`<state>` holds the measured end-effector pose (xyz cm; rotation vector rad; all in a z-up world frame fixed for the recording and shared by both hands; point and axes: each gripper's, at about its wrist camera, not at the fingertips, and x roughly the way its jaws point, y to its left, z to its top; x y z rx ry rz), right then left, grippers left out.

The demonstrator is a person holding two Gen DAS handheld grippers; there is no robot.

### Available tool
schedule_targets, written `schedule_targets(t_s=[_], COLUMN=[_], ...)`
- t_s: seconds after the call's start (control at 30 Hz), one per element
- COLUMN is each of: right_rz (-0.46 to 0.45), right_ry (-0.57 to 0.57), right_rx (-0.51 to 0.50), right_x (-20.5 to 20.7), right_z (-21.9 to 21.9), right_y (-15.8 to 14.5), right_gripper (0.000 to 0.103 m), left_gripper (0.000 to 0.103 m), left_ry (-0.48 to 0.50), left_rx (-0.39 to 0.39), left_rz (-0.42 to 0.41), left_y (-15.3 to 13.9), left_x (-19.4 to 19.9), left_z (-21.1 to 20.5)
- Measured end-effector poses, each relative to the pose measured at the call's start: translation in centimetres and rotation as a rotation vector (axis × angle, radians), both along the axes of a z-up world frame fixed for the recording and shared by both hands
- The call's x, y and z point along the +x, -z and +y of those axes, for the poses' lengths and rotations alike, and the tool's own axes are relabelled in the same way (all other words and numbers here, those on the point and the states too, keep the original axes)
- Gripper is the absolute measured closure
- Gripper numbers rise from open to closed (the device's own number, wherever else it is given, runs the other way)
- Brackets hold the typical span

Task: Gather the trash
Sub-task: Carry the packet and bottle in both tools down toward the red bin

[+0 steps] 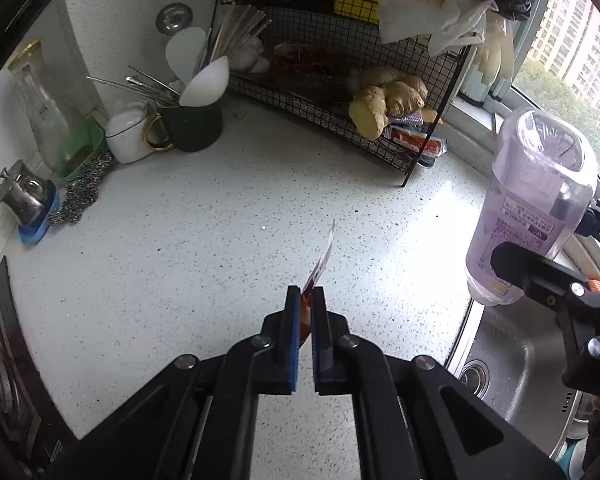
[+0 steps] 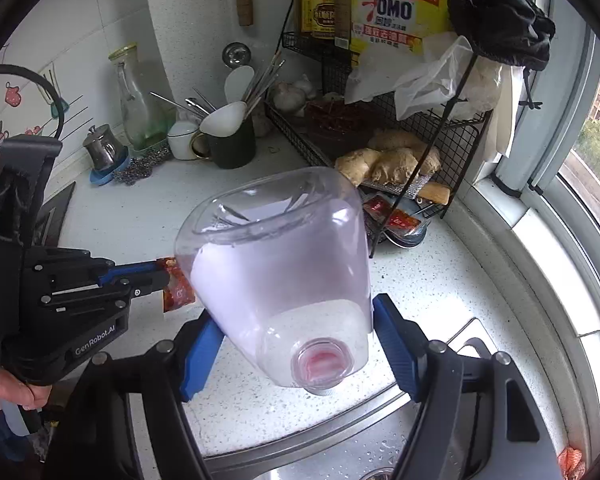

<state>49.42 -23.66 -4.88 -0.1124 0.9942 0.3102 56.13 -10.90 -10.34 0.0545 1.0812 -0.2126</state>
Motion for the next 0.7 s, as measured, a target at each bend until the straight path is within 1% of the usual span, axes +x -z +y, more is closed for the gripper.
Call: schedule_targets(t_s=[0.33, 0.53, 0.7], right_rz=[-0.050, -0.072, -0.070], right_ry=[-0.043, -0.049, -0.055], right_rx=[-0.002, 0.005, 0.015], right_x=[-5.4, -9.6, -13.4], right_z=[4.3, 7.0, 9.4], right_y=[-2.7, -3.8, -3.9], right_gripper=[0.032, 0.032, 0.032], left_gripper=[0.099, 0.099, 0.099], left_ry=[-0.025, -0.027, -0.031], left_rx=[-0.011, -0.014, -0.024], left_rz=[-0.070, -0.094, -0.100], left_y=[-3.3, -4.7, -5.1], left_x=[-7.0, -12.7, -17.9], left_z=[5.2, 8.2, 10.7])
